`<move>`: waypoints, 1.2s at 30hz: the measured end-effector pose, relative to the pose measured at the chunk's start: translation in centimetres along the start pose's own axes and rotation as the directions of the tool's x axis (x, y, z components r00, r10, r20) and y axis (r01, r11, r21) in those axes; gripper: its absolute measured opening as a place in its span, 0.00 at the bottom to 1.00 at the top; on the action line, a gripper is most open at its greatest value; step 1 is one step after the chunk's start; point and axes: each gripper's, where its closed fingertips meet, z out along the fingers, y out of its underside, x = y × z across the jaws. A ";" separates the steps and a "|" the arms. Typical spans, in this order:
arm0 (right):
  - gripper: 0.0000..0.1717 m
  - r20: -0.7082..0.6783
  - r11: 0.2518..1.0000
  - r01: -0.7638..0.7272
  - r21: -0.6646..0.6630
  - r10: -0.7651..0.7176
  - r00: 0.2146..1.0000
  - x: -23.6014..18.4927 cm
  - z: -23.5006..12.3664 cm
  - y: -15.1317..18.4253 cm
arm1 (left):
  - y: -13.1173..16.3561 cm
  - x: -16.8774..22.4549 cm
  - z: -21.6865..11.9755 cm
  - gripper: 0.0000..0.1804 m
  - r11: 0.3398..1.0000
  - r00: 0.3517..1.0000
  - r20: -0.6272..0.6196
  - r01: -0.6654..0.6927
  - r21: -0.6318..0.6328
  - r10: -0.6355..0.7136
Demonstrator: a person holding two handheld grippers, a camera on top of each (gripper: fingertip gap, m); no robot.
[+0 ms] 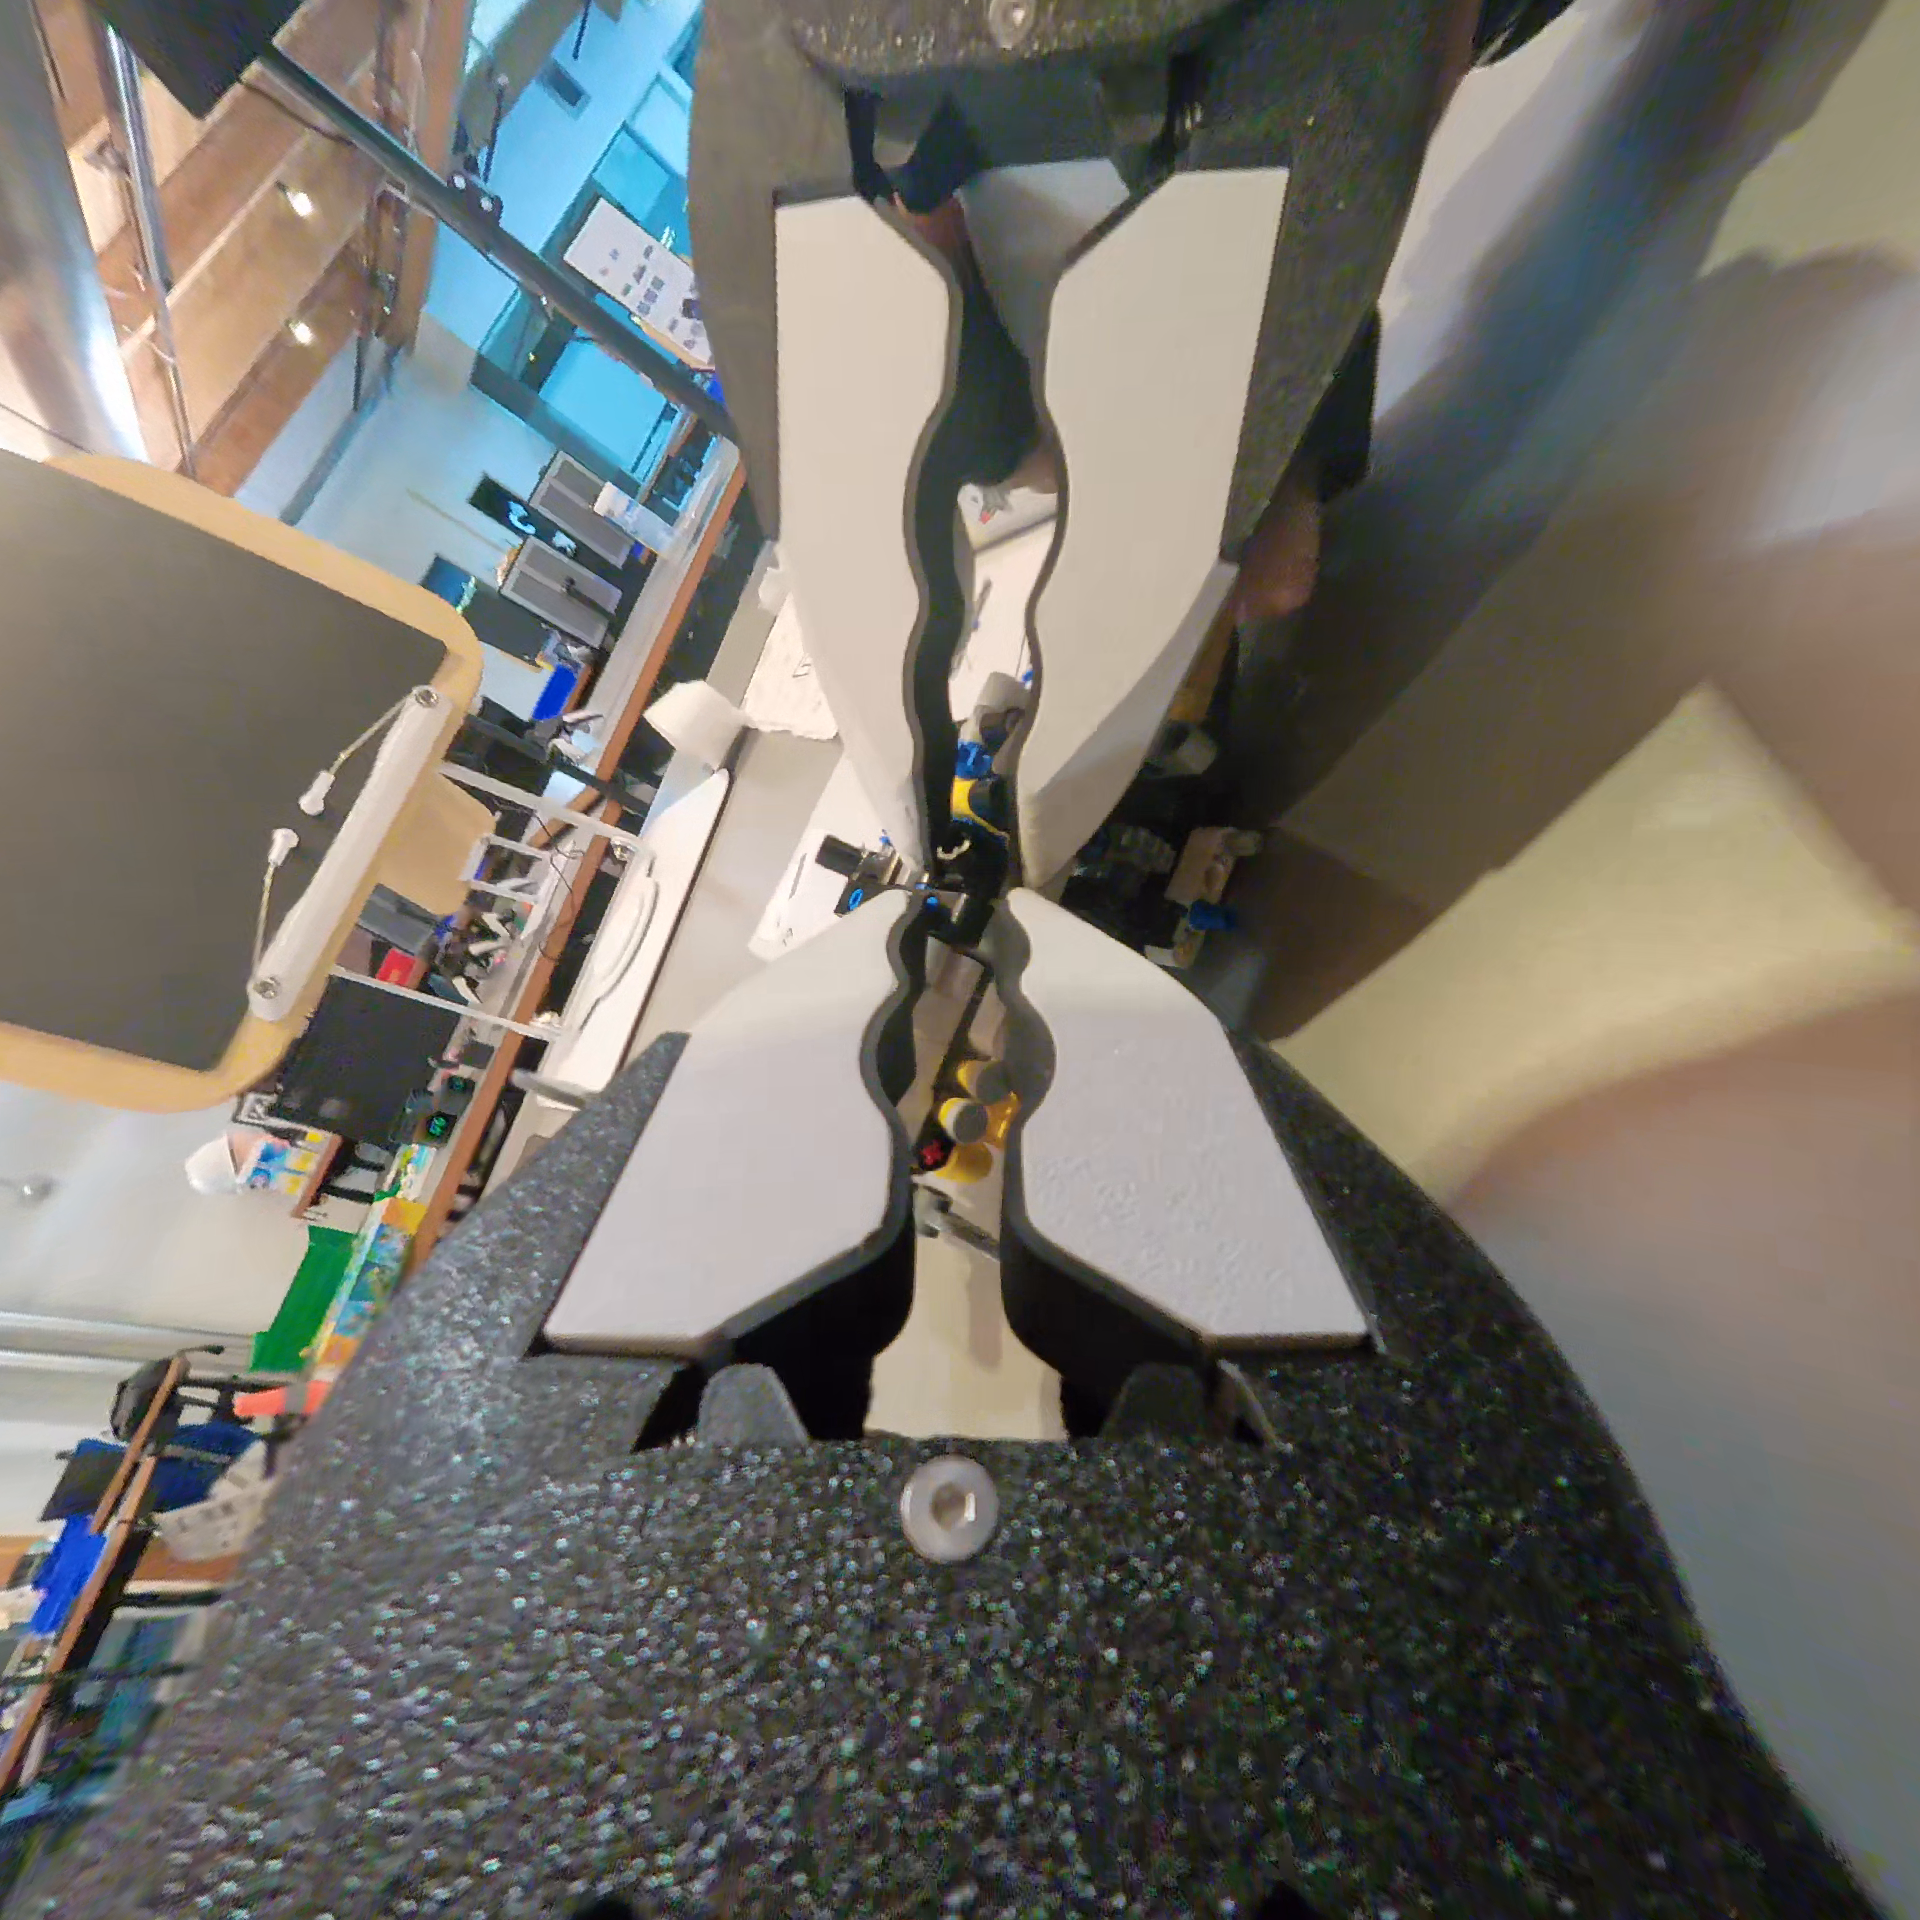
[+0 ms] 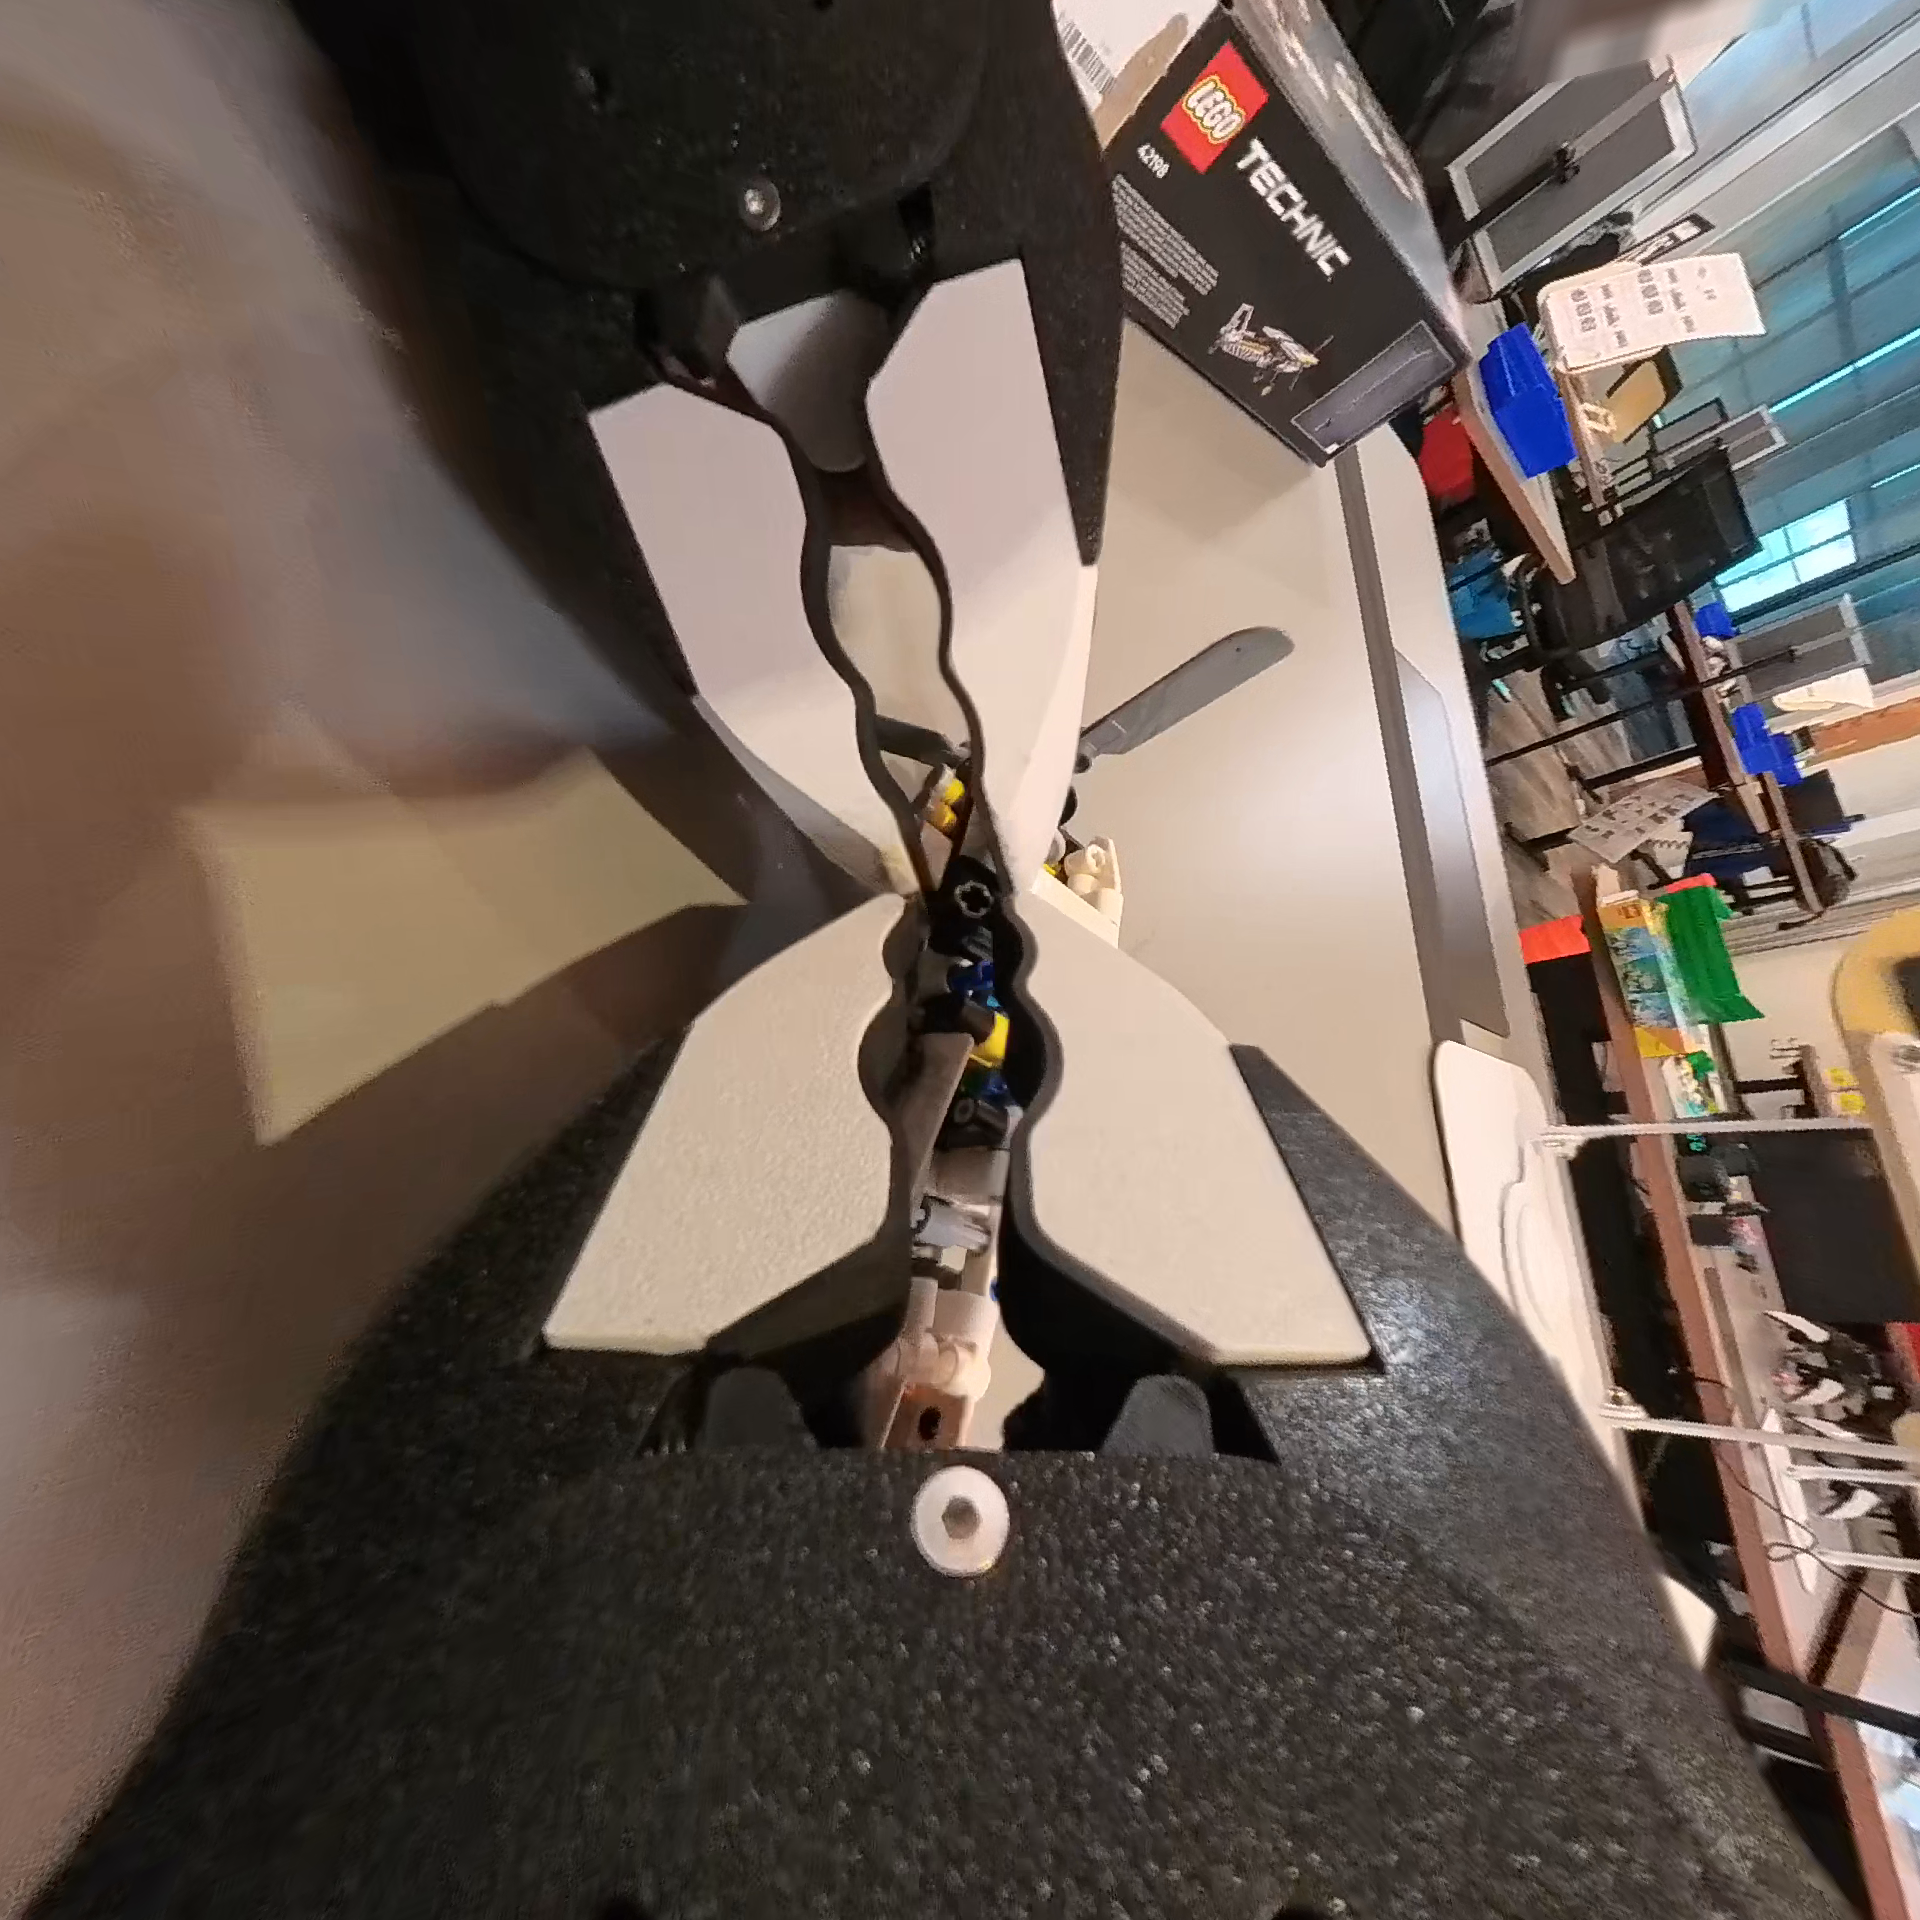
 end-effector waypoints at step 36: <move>0.39 0.254 0.735 -0.299 -0.608 0.537 0.804 0.7 1.9 2.2 | 4.1 0.3 -0.2 0.58 0.913 0.661 -0.641 0.370 -0.174 -0.390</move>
